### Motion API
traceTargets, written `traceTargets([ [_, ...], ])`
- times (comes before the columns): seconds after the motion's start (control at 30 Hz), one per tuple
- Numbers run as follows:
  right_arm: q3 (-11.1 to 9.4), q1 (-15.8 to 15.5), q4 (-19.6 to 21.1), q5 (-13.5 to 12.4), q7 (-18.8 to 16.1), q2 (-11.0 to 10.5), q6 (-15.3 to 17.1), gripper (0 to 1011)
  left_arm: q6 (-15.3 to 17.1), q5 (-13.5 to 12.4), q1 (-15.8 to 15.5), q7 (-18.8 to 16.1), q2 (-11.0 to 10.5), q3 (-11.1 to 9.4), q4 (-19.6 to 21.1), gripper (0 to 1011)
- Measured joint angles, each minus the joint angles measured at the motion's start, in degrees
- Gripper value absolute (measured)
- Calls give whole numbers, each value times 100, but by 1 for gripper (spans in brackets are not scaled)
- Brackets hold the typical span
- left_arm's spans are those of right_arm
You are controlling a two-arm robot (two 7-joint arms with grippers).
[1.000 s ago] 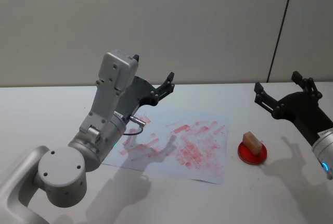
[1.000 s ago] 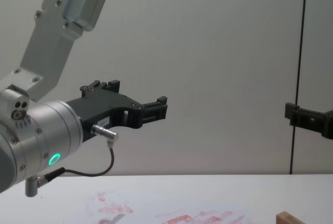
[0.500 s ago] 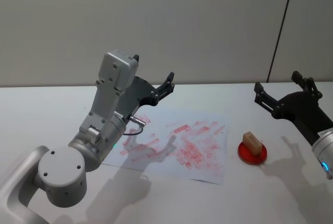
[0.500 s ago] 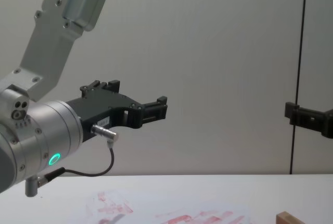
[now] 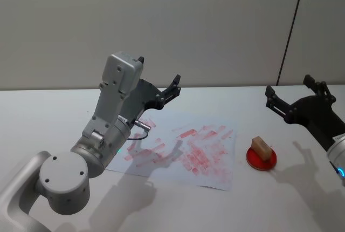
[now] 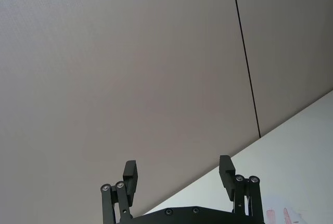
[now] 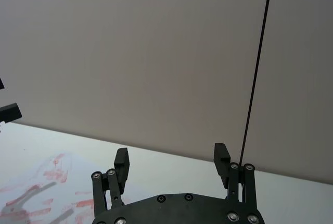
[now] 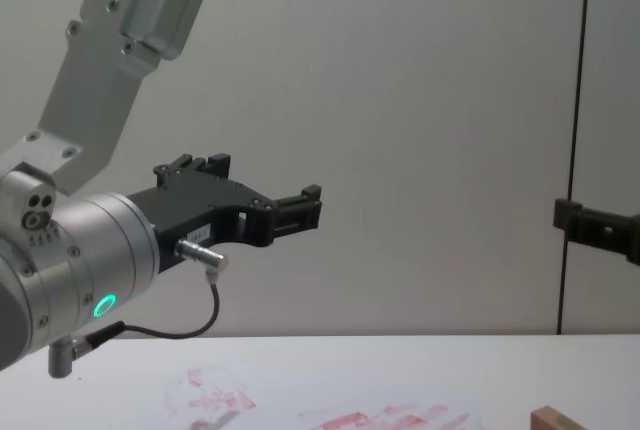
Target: Use the one hand to pick up the stamp and affix it onto the A4 paper.
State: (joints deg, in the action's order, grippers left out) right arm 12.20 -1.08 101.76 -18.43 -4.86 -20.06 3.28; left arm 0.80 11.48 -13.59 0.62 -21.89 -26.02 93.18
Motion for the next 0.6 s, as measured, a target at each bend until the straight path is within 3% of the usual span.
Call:
traceTargets([
  [0.33,-119,-143,121,-283,-166,-223,575,1001,0,0,0,0,0,0,0,1001],
  [0.6,-147,-176,103,-256,-321,-355,1132,1001,0,0,0,0,0,0,0,1001],
])
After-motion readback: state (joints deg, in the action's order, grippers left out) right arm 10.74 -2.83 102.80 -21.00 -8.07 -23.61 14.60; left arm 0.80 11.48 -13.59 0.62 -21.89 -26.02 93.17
